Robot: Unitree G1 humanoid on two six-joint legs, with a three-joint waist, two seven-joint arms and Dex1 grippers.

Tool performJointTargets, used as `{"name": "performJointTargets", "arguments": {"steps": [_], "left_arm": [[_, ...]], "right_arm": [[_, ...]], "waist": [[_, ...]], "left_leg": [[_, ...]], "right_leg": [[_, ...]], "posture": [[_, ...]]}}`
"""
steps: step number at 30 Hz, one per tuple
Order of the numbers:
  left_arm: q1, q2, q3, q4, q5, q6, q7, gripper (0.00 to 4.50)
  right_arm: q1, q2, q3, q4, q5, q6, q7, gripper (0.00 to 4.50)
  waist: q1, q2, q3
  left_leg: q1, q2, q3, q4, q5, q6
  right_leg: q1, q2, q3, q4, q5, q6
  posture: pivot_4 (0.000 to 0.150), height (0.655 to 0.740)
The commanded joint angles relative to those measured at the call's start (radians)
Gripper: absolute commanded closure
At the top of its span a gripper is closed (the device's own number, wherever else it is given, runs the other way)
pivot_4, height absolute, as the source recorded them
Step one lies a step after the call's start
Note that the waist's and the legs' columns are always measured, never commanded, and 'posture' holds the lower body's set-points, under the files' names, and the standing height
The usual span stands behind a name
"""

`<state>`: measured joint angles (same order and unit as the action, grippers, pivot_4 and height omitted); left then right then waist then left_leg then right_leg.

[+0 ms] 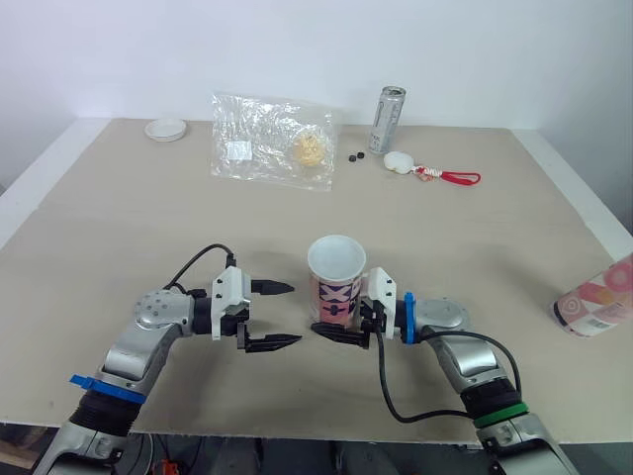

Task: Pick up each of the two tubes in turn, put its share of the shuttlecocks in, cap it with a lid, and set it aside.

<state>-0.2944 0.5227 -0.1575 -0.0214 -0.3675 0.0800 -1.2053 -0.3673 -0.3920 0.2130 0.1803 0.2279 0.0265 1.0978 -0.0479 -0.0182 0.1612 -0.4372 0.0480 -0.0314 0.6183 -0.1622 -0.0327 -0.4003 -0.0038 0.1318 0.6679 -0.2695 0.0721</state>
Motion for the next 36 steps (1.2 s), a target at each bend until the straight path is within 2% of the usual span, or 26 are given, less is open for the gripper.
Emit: {"name": "performJointTargets", "arguments": {"steps": [1,4,8,18,23,30,36], "left_arm": [[0.001,-0.006,0.006,-0.026,0.002,-0.031,0.005,0.00],[0.001,-0.008,0.005,-0.019,0.008,-0.039,0.007,0.00],[0.000,-0.009,0.005,-0.007,0.016,-0.050,0.008,0.00],[-0.022,-0.008,0.002,0.033,0.030,-0.081,-0.003,0.00],[-0.042,-0.008,0.000,0.012,0.020,-0.056,-0.006,0.00],[-0.048,-0.020,0.013,-0.041,-0.066,0.002,-0.044,0.00],[-0.030,-0.065,0.024,-0.052,-0.093,-0.013,-0.019,0.00]], "right_arm": [[-0.002,0.012,0.008,0.004,-0.008,-0.019,-0.003,0.08],[0.003,0.014,0.010,0.010,-0.008,-0.028,-0.002,0.08],[0.012,0.008,0.009,0.012,-0.010,-0.039,-0.002,1.09],[0.037,0.002,-0.037,-0.046,0.020,-0.022,-0.052,1.09],[0.124,0.018,-0.174,-0.187,0.097,0.056,-0.219,1.09],[0.294,0.128,-0.420,-0.373,0.110,0.095,-0.613,1.09],[0.377,0.166,-0.554,-0.384,0.086,0.077,-0.805,1.09]], "waist": [[0.000,0.000,0.000],[0.000,0.000,0.000],[0.000,0.000,0.000],[0.000,0.000,0.000],[0.003,0.000,0.000],[0.002,0.000,0.000],[0.001,0.001,0.000]], "left_leg": [[0.000,0.000,0.000,0.000,0.000,0.000],[0.000,0.000,0.000,0.000,0.000,0.000],[0.000,0.000,0.000,0.000,0.000,0.000],[0.000,0.000,0.000,0.000,0.000,0.000],[-0.001,0.000,0.000,0.000,0.000,0.000],[-0.001,0.000,0.000,-0.001,0.000,0.000],[-0.001,0.000,0.001,-0.001,0.000,0.000]], "right_leg": [[0.000,0.000,0.000,0.000,0.000,0.000],[0.000,0.000,0.000,0.000,0.000,0.000],[0.000,0.000,0.000,0.000,0.000,0.000],[0.000,0.000,0.000,0.000,0.000,0.000],[0.000,0.000,0.000,0.000,0.000,0.000],[-0.001,0.000,0.000,0.000,-0.001,0.000],[-0.001,-0.001,0.001,0.000,-0.002,-0.002]], "posture": [[0.150,0.7400],[0.150,0.7400],[0.150,0.7400],[0.150,0.7400],[0.150,0.7400],[0.150,0.7400],[0.150,0.7400]]}}
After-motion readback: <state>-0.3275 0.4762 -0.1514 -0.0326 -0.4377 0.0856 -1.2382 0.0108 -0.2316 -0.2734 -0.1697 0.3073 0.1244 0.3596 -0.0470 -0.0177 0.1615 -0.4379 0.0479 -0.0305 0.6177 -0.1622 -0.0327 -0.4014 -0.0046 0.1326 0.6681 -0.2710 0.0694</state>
